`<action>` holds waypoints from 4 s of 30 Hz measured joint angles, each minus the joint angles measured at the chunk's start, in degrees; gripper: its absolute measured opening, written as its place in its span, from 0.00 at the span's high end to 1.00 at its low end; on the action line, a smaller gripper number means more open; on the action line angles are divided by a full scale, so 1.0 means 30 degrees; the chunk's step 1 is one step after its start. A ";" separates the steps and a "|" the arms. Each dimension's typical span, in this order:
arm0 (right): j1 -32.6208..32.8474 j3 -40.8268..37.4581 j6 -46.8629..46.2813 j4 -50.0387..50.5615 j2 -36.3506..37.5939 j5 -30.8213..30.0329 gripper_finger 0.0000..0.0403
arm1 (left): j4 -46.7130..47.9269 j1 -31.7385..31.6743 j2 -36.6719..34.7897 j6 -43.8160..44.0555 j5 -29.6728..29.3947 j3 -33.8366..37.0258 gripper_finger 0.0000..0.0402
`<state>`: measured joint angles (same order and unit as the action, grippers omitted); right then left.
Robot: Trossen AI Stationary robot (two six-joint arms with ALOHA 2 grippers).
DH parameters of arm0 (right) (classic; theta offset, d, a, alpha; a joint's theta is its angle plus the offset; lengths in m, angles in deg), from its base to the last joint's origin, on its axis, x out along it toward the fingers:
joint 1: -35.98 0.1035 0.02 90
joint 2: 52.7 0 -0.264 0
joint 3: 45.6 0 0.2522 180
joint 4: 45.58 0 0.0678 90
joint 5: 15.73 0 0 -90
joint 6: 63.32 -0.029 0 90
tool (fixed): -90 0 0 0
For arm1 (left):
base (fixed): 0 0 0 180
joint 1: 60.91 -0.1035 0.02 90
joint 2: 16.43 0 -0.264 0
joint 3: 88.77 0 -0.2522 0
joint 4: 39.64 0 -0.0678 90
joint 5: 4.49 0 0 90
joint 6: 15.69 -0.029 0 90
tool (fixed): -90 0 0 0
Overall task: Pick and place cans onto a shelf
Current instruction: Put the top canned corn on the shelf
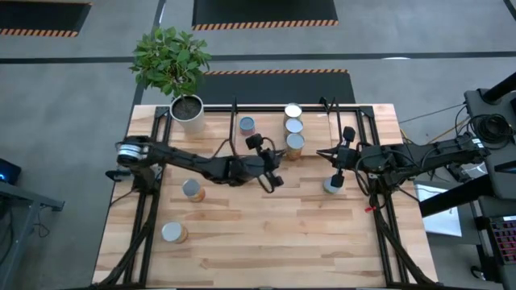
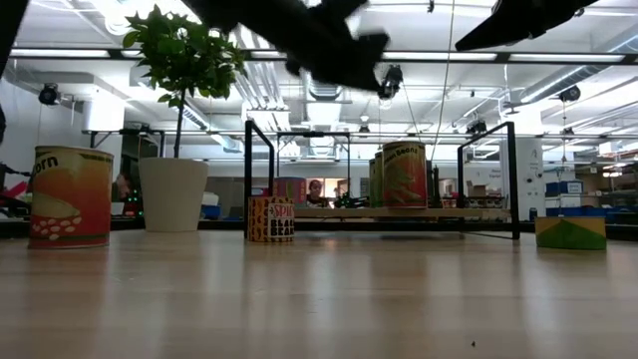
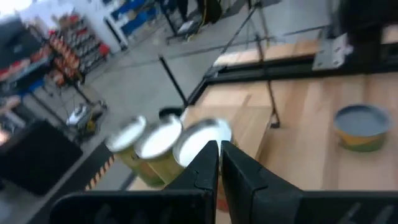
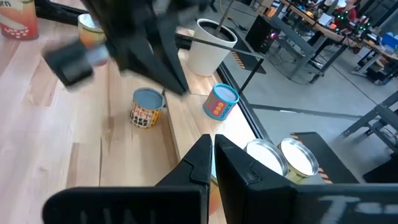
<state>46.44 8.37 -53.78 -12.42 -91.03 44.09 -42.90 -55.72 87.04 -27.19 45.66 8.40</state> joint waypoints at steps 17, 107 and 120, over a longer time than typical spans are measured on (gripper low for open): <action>0.0000 0.0175 -0.1401 -0.0572 -0.0192 0.0022 0.98 | 0.0013 0.4378 -0.9369 -0.0522 -0.0047 0.6210 1.00; 0.0933 0.4459 -0.3111 0.3865 -0.6278 -0.2929 0.98 | 3.0375 0.4518 -1.0254 3.1513 0.9785 0.4175 0.16; 0.0933 0.4459 -0.3162 0.3869 -0.6275 -0.2892 0.98 | 2.8809 0.4510 -1.0290 3.1739 0.9406 0.5292 0.15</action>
<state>49.24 21.74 -63.27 -0.82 -109.85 35.42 43.52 -42.19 56.17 68.03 73.88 24.27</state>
